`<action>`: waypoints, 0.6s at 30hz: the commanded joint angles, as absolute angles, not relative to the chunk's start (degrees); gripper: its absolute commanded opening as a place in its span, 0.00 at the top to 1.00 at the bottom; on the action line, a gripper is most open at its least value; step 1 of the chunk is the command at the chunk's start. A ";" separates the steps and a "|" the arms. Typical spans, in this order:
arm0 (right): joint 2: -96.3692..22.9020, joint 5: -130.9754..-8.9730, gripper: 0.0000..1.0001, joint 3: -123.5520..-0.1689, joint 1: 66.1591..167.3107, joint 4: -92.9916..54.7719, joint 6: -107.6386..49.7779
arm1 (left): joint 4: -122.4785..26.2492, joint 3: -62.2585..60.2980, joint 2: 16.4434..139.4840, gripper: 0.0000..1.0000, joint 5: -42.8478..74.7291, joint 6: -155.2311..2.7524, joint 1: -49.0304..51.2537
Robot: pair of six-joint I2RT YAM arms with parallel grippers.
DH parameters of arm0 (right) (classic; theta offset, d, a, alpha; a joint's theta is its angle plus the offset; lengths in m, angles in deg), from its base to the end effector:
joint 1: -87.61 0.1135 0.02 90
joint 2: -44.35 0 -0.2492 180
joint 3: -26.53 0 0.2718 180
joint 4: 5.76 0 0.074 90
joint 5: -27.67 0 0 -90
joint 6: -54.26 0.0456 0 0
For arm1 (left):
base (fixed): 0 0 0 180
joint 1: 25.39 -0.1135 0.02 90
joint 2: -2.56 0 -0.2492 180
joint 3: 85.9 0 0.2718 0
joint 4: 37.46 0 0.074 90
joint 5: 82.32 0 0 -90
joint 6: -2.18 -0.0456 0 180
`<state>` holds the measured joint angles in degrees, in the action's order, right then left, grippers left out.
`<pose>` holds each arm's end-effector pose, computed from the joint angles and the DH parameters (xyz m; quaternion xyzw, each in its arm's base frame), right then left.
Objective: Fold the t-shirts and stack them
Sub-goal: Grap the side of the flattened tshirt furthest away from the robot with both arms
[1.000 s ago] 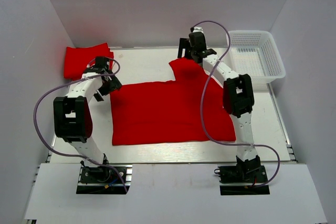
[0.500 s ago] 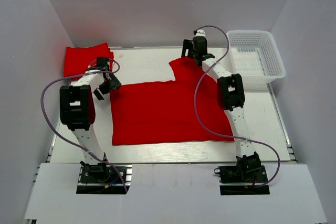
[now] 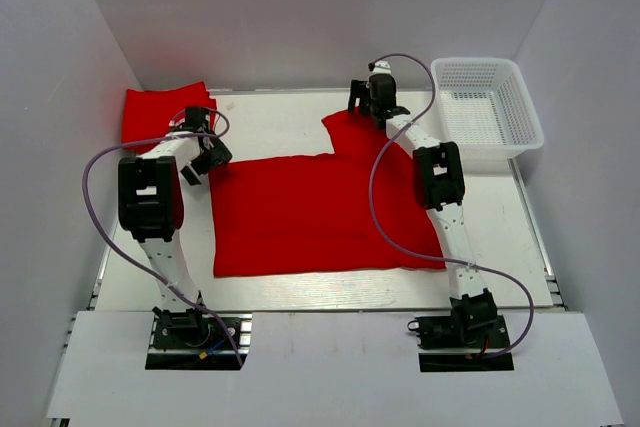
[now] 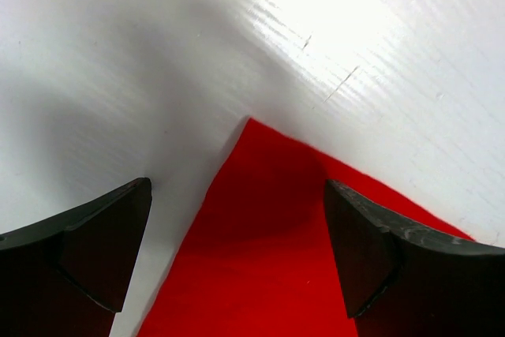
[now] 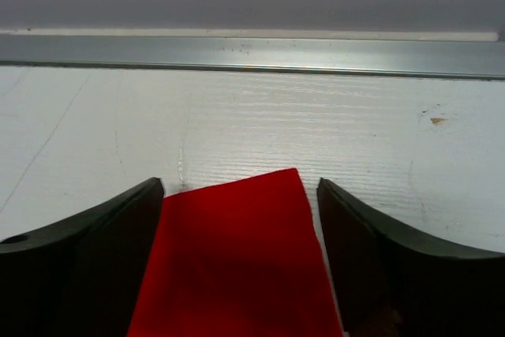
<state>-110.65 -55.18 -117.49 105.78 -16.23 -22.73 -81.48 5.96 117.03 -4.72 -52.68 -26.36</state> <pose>0.5943 0.1891 0.1234 -0.0020 0.8255 0.1014 0.5552 0.4209 0.0169 0.1270 -0.3225 0.9188 0.0419 0.2235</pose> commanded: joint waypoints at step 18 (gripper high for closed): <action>-108.06 -59.09 0.82 -118.15 105.63 -21.59 -24.85 | -78.88 7.62 120.06 0.23 -0.68 -52.14 -25.83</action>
<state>-110.65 -59.13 -117.71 105.56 -19.31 -25.07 -79.47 7.49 118.41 -3.72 -52.82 -26.32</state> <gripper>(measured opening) 0.218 0.782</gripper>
